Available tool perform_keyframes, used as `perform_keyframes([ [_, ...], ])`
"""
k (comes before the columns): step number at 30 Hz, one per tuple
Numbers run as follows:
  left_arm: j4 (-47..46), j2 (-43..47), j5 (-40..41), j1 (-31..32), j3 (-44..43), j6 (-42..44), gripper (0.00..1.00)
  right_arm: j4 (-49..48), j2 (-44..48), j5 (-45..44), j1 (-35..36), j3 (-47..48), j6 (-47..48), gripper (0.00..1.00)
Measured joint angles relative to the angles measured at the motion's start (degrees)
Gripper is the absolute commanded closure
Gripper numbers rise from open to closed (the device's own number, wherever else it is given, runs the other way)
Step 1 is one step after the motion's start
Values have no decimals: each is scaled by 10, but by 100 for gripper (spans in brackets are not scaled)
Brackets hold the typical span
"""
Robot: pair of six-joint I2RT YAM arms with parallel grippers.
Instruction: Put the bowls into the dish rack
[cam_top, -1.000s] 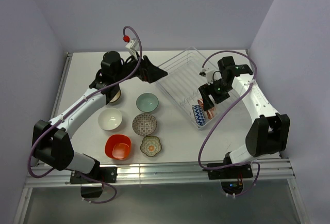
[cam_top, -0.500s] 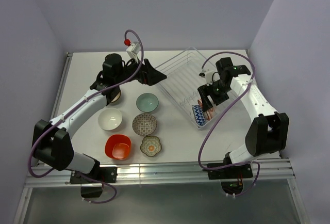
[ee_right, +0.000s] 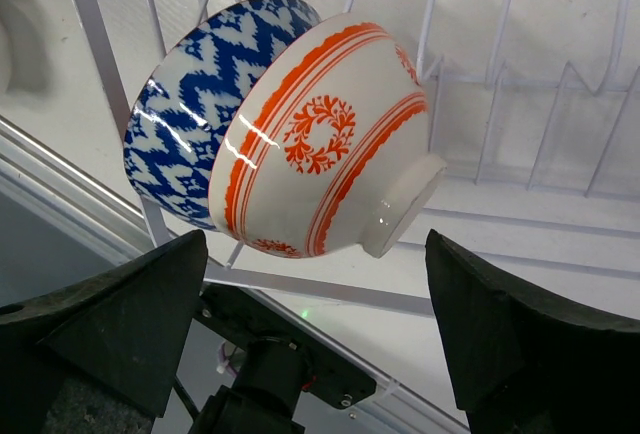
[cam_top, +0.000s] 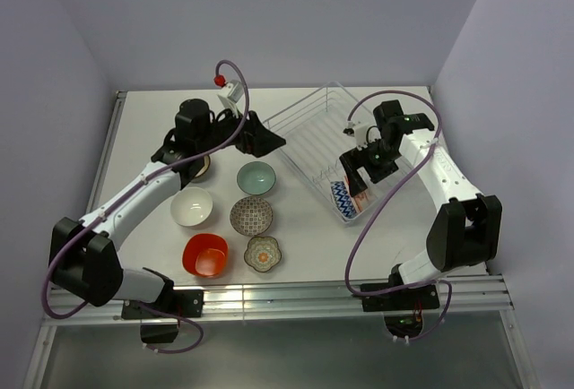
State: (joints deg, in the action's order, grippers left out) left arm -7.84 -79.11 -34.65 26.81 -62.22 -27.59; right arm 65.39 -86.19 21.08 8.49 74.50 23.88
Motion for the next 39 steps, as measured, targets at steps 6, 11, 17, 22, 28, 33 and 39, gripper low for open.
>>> perform_keyframes([
  [6, 23, 9, 0, 0, 4, 27, 1, 1, 0, 0, 0, 1, 8, 2],
  [11, 79, 34, -14, -9, 19, 98, 2, 16, 0, 8, -1, 23, 17, 0],
  [17, 219, 60, -38, -36, 28, 252, 4, 25, 9, 40, -4, 93, 16, 0],
  [22, 330, 57, -27, -66, 49, 345, 11, 22, 25, 71, -5, 138, -8, 0],
  [28, 387, 29, 13, -69, 76, 405, 17, 15, 29, 101, -5, 166, -43, 0],
  [33, 397, -12, 49, -69, 86, 429, 22, 15, 29, 106, -5, 169, -59, 0],
  [39, 396, -67, 76, -69, 86, 436, 24, 15, 29, 107, -5, 169, -67, 0],
])
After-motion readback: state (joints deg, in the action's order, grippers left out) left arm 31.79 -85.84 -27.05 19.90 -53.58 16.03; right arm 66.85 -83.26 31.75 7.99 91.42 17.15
